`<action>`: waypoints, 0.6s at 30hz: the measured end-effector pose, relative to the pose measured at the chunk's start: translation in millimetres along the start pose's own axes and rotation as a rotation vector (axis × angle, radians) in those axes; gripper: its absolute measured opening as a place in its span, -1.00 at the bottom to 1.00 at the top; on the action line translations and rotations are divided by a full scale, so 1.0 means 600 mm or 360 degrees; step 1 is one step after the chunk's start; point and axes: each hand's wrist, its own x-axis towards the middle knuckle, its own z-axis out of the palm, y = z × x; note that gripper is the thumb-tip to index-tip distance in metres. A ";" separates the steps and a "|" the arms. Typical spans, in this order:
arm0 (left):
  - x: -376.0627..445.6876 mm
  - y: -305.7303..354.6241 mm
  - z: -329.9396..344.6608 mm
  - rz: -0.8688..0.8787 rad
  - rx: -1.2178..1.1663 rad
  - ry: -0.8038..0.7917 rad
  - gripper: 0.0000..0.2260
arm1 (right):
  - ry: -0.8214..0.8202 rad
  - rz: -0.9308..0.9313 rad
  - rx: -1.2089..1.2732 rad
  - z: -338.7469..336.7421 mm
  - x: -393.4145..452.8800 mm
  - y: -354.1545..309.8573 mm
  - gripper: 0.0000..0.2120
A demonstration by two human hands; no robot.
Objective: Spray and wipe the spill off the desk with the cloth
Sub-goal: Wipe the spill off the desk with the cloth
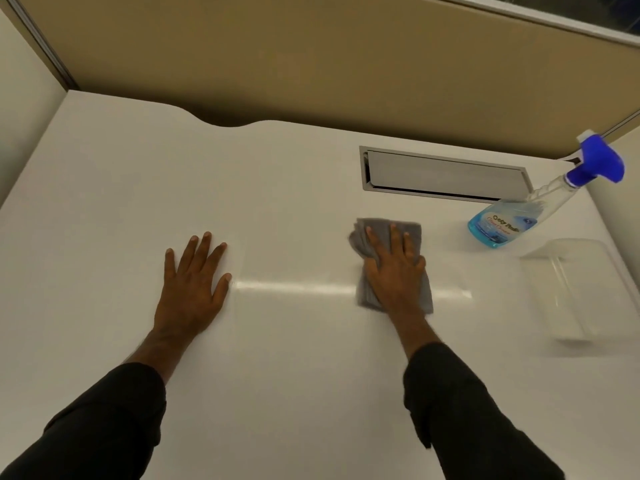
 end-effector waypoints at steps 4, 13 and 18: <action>0.000 0.003 -0.002 -0.0014 0.0024 0.0005 -0.46 | -0.0114 -0.0235 0.0096 0.000 0.028 -0.089 -0.40; 0.001 -0.003 -0.001 0.0015 0.0015 0.0005 -0.46 | -0.0091 -0.1282 0.0036 0.075 -0.237 -0.158 -0.20; 0.001 -0.003 0.000 0.0008 0.0031 -0.0008 -0.46 | -0.0060 -0.1014 0.0029 0.050 -0.201 -0.060 -0.24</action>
